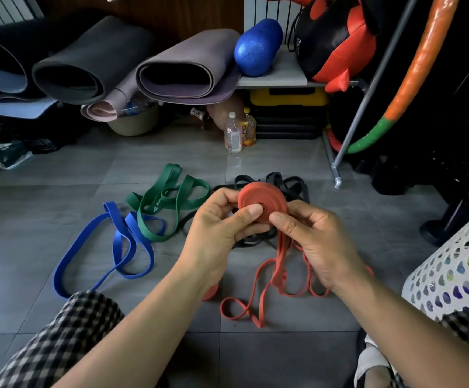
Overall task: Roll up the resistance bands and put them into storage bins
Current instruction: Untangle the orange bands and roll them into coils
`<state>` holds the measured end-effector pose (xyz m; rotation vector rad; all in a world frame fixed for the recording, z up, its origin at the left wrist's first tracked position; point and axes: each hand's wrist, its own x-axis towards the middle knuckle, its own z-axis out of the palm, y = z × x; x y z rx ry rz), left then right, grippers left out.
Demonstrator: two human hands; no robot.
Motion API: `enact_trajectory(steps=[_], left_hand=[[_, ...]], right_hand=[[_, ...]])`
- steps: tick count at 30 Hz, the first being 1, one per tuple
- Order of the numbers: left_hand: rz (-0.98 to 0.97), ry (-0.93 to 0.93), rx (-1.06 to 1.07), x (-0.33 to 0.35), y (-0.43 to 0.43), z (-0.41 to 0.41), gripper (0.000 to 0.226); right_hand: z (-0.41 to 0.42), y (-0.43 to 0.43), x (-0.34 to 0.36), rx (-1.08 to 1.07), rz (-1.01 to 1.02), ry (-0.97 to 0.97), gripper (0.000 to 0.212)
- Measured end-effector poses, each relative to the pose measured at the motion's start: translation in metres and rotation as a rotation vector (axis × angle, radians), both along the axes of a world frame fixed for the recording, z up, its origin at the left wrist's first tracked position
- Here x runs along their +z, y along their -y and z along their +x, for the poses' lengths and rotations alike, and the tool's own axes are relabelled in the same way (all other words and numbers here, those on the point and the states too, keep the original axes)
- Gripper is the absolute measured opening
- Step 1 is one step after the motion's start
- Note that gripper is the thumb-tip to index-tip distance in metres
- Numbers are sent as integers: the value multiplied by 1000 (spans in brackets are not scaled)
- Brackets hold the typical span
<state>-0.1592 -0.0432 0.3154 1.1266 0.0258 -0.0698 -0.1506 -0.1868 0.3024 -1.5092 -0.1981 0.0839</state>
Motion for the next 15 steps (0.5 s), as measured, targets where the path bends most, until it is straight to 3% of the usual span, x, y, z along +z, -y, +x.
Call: enact_trajectory(steps=[3,5,7,11,13,15], left_hand=[[-111,-43,-24,-7,3,-3,16],[-66,-76,-73,-8,0,-1,15],[199,-67,-134,-6,-6,3,16],[894,178,-161,-12,-19,11,34],[1091,331,-147,-16,-18,9,25],[937,264,-102,-16,-15,8,16]], right_hand=[[0,-2,-6,-17,-21,20,13],[4,4,-5,19,-103,11,15],[9,13,-1,43,-311,62,11],[13,22,-4,82,-975,431,20],[9,19,-2,104,-1045,476,22],[8,18,2,88,-852,383,19]])
